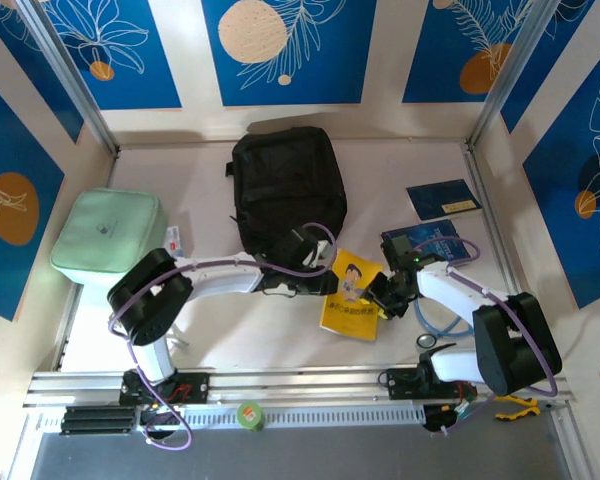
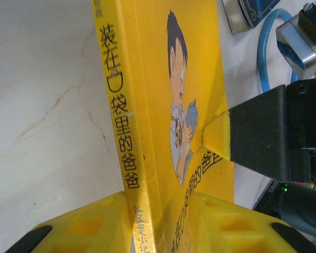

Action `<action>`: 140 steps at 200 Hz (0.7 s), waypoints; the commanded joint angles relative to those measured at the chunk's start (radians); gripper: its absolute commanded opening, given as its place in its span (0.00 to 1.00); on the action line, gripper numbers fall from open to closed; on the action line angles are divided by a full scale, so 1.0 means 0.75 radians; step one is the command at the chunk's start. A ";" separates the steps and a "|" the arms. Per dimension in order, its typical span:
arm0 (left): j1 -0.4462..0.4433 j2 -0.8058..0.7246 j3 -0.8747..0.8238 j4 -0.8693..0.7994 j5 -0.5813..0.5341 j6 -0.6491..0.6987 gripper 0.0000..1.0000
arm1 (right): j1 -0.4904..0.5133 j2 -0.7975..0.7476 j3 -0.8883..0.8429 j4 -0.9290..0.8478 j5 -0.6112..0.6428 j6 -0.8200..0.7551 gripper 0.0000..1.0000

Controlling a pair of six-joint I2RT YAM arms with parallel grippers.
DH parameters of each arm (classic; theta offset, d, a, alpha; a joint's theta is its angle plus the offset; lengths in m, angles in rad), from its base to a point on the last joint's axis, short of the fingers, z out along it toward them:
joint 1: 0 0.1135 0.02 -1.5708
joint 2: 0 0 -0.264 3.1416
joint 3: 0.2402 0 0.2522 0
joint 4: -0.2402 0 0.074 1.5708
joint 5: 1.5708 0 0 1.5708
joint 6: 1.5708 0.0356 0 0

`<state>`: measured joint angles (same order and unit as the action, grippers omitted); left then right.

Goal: Pack the student bag
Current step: Pick up the book at the center of the table.

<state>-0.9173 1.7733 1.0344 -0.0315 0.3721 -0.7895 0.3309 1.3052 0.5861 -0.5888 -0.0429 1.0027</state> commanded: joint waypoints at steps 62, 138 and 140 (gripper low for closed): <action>-0.035 0.021 0.022 0.153 0.142 -0.012 0.24 | -0.028 0.017 -0.045 0.168 -0.015 0.018 0.40; 0.026 -0.168 0.129 -0.049 -0.117 0.160 0.00 | -0.080 -0.196 0.065 0.120 0.029 -0.102 0.61; 0.034 -0.174 0.134 -0.054 -0.119 0.164 0.00 | -0.082 -0.203 0.068 0.124 0.022 -0.105 0.61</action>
<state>-0.9176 1.7325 1.0523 -0.0433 0.3283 -0.7441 0.2886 1.2182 0.5865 -0.5499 -0.0177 0.9733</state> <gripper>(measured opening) 0.092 0.566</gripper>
